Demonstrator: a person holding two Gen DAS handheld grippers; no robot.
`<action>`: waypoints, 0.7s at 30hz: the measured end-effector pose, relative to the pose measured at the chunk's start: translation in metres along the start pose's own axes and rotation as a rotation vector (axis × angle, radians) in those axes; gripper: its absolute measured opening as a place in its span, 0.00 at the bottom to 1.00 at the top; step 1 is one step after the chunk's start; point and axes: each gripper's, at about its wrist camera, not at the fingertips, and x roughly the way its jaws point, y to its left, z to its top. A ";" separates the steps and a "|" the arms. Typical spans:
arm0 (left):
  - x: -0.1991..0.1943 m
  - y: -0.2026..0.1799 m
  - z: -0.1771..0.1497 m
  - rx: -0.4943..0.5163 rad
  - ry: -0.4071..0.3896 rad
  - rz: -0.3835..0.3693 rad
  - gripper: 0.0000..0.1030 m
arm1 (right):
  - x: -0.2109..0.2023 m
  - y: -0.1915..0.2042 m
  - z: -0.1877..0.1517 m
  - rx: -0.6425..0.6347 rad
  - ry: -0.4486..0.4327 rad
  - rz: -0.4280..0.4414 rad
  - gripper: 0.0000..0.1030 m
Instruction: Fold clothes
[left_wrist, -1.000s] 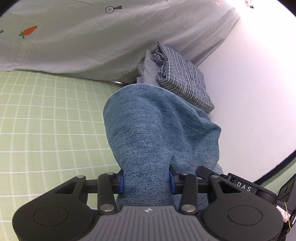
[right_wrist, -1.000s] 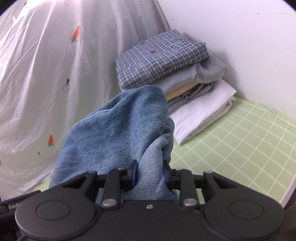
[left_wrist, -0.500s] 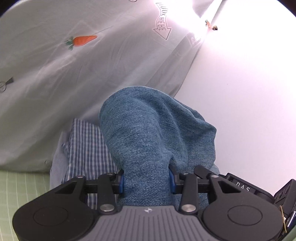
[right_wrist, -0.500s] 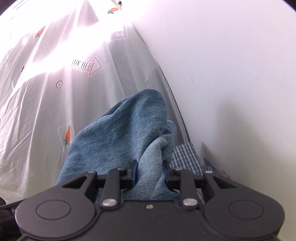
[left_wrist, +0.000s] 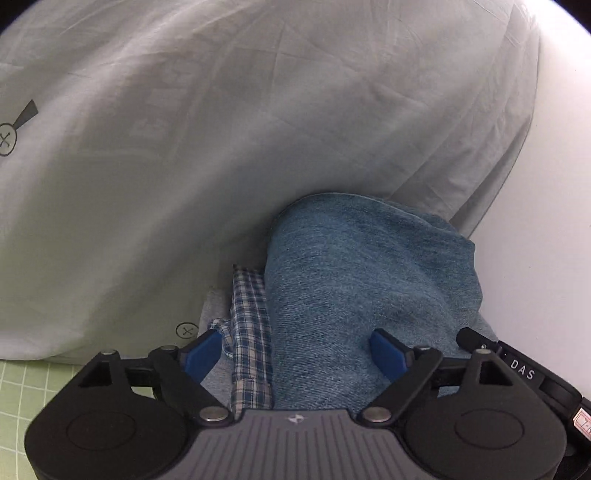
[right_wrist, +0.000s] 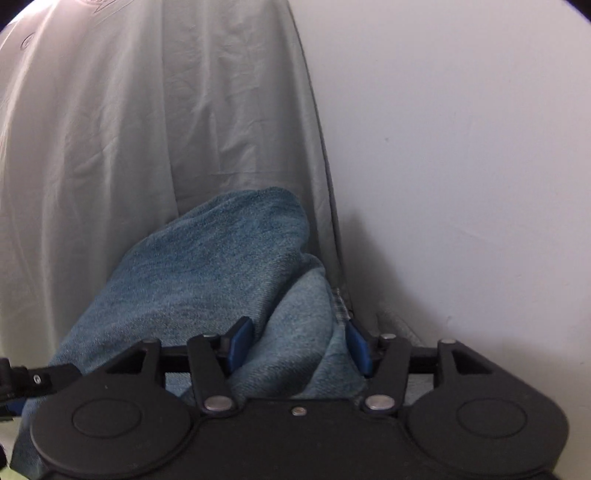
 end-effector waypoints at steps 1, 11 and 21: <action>-0.005 -0.003 -0.003 0.032 -0.008 0.016 0.86 | -0.006 0.001 -0.002 -0.028 0.000 -0.011 0.67; -0.119 -0.024 -0.066 0.195 -0.067 0.066 0.98 | -0.109 -0.015 -0.029 -0.031 0.080 -0.028 0.83; -0.227 -0.048 -0.133 0.234 -0.034 0.008 1.00 | -0.255 -0.007 -0.087 -0.107 0.099 0.007 1.00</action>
